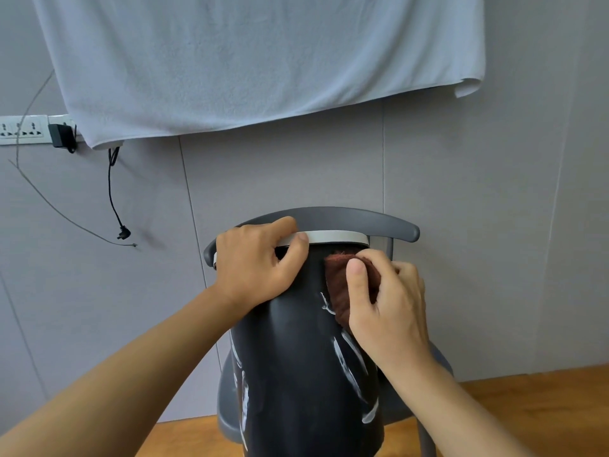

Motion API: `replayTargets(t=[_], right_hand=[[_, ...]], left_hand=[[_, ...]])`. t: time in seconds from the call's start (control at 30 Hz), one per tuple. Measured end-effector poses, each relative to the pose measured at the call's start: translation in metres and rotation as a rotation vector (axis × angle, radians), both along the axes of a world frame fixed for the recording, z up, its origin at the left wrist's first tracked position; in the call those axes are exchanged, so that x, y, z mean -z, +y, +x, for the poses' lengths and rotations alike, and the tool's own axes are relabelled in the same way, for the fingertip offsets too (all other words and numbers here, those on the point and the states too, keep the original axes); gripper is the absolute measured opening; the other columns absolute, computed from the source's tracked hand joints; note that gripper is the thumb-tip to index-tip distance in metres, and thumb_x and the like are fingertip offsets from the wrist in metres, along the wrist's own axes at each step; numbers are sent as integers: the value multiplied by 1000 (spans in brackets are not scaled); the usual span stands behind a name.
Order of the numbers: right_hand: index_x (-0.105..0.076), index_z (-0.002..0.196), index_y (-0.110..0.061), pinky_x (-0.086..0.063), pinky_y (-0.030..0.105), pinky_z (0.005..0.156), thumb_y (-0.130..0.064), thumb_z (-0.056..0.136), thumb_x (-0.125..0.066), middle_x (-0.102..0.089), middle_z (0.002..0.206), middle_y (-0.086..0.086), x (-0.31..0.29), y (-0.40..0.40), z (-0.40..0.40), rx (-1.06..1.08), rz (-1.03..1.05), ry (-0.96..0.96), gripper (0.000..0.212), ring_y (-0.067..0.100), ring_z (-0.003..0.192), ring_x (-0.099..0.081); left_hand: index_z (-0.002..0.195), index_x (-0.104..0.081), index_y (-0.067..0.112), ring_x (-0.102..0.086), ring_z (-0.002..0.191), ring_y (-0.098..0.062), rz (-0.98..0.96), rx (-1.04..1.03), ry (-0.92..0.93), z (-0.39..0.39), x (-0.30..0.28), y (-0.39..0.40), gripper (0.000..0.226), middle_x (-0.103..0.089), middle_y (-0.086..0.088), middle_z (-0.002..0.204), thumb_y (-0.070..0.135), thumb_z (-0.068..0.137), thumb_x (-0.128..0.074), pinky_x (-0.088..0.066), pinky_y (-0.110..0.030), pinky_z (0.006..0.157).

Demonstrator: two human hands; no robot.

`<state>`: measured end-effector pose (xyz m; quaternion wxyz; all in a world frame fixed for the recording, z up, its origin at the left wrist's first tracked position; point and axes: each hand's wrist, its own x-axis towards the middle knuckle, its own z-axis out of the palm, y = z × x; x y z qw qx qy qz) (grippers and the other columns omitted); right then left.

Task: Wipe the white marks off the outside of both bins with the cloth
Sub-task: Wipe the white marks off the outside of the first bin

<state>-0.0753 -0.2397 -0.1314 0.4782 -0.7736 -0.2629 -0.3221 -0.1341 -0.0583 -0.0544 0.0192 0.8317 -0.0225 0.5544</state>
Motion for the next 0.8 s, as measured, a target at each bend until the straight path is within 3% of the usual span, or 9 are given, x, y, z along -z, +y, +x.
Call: replayTargets(t=[0.07, 0.17, 0.23, 0.33, 0.4, 0.47, 0.57, 0.7, 0.8], right_hand=[[-56, 126, -37, -51, 26, 80, -80, 90, -26, -58, 108, -1, -1, -1, -1, -30, -22, 32, 64, 15, 103, -51], [-57, 126, -31, -50, 8, 70, -66, 89, -54, -61, 110, -5, -4, -3, -4, -109, 77, 37, 50, 10, 100, -59], [-63, 120, -27, -48, 2, 74, -51, 88, -68, -64, 108, -7, -9, -7, -2, -141, 104, -13, 40, 7, 97, -62], [-72, 111, -18, -49, 10, 77, -35, 89, -73, -63, 100, -2, -20, -13, 2, -92, 52, -239, 27, 16, 92, -62], [-75, 111, -13, -56, 31, 78, -28, 90, -77, -62, 99, 3, -21, -12, 6, -44, -8, -354, 26, 24, 94, -60], [-75, 114, -13, -57, 42, 77, -35, 88, -79, -58, 100, 3, -17, -11, 5, -75, -64, -382, 33, 26, 96, -58], [-71, 121, -18, -60, 40, 77, -53, 87, -70, -52, 107, -1, -7, -14, 0, -165, -144, -405, 49, 23, 101, -56], [-64, 124, -28, -63, 34, 73, -52, 88, -63, -44, 114, -7, -2, -19, -6, -182, -151, -392, 43, 19, 103, -55], [-66, 121, -30, -62, 34, 80, -47, 90, -65, -48, 118, -9, -7, -19, -5, -225, -100, -323, 35, 17, 106, -57]], left_hand=[[65, -51, 17, -35, 42, -17, 3, -3, -2, 0, 0, 0, 38, -32, 3, 44, 44, 90, -43, -24, -25, 45], [64, -49, 18, -35, 41, -16, 14, 18, -1, 0, -1, 0, 37, -32, 4, 44, 43, 90, -44, -23, -24, 45], [64, -47, 18, -32, 41, -15, 11, 27, -11, -1, -1, 1, 36, -30, 5, 45, 43, 90, -44, -22, -24, 45], [63, -45, 18, -30, 42, -16, 24, 36, -22, -1, 0, 1, 36, -27, 5, 46, 42, 90, -45, -22, -24, 44], [63, -45, 17, -32, 42, -18, 24, 34, -17, 1, -1, 0, 36, -28, 4, 46, 43, 89, -45, -25, -27, 43], [64, -46, 17, -31, 42, -17, 10, 31, -14, 2, -1, 0, 36, -28, 4, 45, 44, 89, -45, -26, -28, 43], [65, -49, 19, -34, 40, -14, 21, 40, -9, 4, -1, 2, 37, -29, 6, 43, 46, 90, -44, -25, -25, 43], [79, -66, 28, -44, 44, -10, 70, 61, -11, 3, 0, 0, 33, -45, 10, 48, 53, 93, -48, -30, -25, 43], [87, -71, 33, -50, 49, -7, 88, 72, -33, 3, -1, -2, 31, -57, 13, 55, 53, 95, -49, -31, -23, 45]])
